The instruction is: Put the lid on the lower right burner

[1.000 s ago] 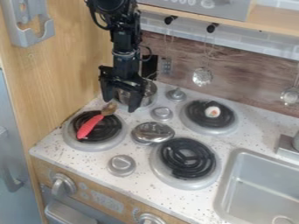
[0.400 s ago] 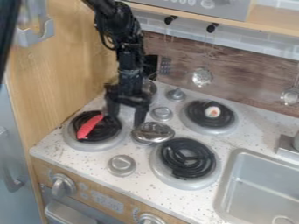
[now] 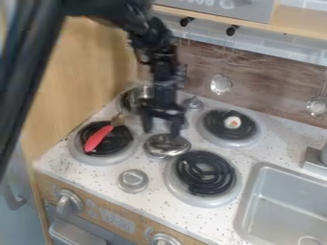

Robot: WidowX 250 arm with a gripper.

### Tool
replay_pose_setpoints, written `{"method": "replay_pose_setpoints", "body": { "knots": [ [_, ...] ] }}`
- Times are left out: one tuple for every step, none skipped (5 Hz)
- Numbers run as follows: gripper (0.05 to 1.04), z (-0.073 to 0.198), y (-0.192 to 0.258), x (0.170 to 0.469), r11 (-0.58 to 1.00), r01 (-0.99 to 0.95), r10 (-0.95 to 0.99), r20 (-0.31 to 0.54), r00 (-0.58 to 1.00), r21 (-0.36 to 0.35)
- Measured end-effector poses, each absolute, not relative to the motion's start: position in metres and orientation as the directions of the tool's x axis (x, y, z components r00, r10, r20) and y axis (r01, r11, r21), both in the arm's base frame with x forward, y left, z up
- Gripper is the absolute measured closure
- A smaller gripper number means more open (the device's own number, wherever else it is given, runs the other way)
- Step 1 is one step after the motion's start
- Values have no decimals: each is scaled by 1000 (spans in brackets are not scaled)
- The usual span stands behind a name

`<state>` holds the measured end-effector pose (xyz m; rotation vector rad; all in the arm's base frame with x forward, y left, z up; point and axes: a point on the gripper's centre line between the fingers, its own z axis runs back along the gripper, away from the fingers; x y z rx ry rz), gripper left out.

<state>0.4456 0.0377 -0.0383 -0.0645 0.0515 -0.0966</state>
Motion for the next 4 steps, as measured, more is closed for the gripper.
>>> {"method": "replay_pose_setpoints", "body": {
  "knots": [
    [85,-39,34,448,991,117,-119,-38,992,-59],
    [85,-38,25,450,988,141,-143,-33,989,-57],
    [128,-46,24,453,990,128,-131,-48,990,-54],
    [406,-49,24,455,992,116,-119,-54,991,-51]
  ]
}}
